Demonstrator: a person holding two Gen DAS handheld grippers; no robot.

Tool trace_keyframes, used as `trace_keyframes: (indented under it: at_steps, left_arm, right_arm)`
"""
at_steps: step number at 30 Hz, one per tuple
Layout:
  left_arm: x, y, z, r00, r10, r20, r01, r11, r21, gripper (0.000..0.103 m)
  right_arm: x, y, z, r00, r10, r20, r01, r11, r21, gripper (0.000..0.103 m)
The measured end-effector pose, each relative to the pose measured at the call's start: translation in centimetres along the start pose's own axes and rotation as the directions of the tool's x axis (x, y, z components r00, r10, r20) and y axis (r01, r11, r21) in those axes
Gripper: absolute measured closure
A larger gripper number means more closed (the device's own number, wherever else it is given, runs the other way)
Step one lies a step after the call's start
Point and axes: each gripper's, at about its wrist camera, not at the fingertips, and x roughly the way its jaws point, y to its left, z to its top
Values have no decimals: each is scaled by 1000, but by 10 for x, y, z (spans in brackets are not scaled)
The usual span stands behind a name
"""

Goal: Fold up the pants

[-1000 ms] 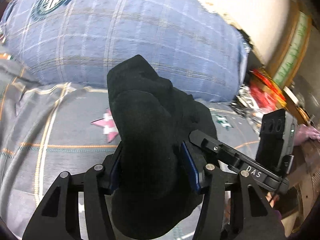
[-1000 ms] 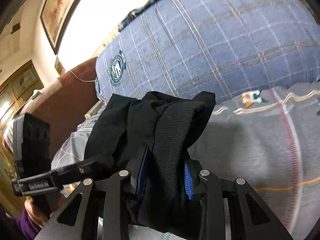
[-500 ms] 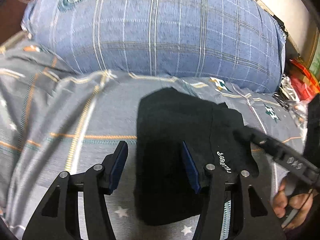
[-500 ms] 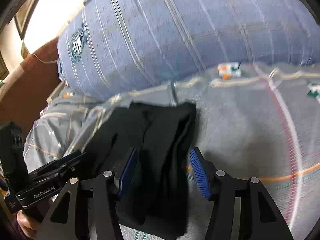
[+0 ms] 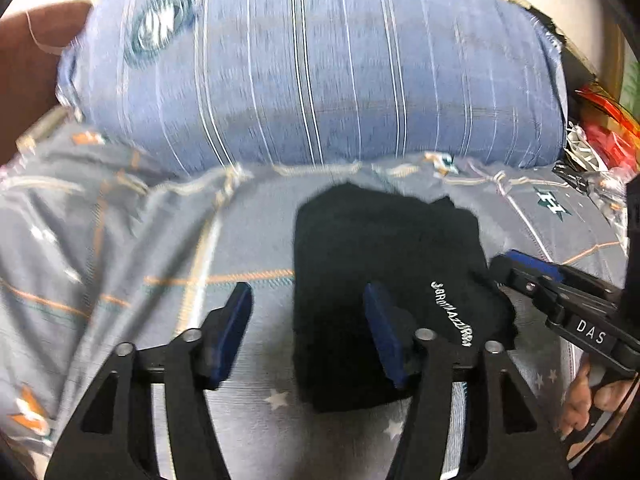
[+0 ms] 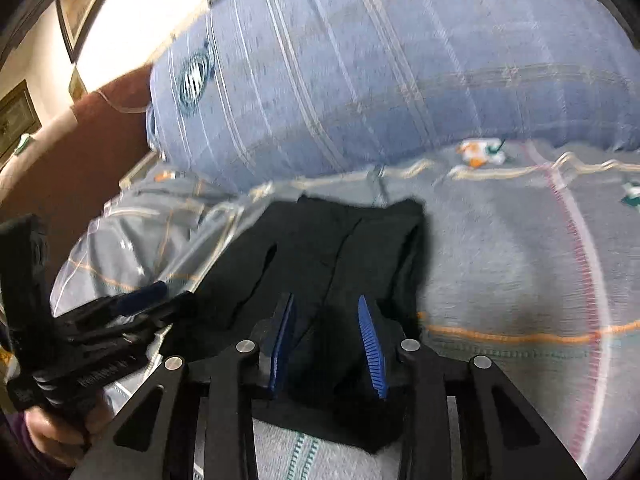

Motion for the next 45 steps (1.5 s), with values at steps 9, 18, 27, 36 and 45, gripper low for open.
trace_keyframes:
  at_steps: [9, 18, 27, 36, 45]
  left_arm:
    - [-72, 16, -11, 975, 134, 176, -143, 989, 43, 16]
    - [-123, 16, -16, 953, 69, 294, -84, 996, 39, 16]
    - [-174, -10, -2, 899, 21, 437, -46, 998, 45, 0]
    - [-193, -32, 7, 886, -15, 464, -27, 996, 83, 0]
    - [-179, -23, -2, 912, 4, 411, -41, 996, 82, 0]
  right_arm:
    - [-86, 28, -24, 980, -134, 145, 146, 986, -75, 53]
    - [-133, 78, -18, 955, -250, 160, 277, 945, -174, 41]
    - [-189, 90, -10, 916, -307, 258, 349, 927, -139, 36]
    - [-225, 62, -6, 881, -362, 305, 394, 918, -49, 34]
    - [-222, 46, -6, 827, -483, 288, 510, 860, -21, 27]
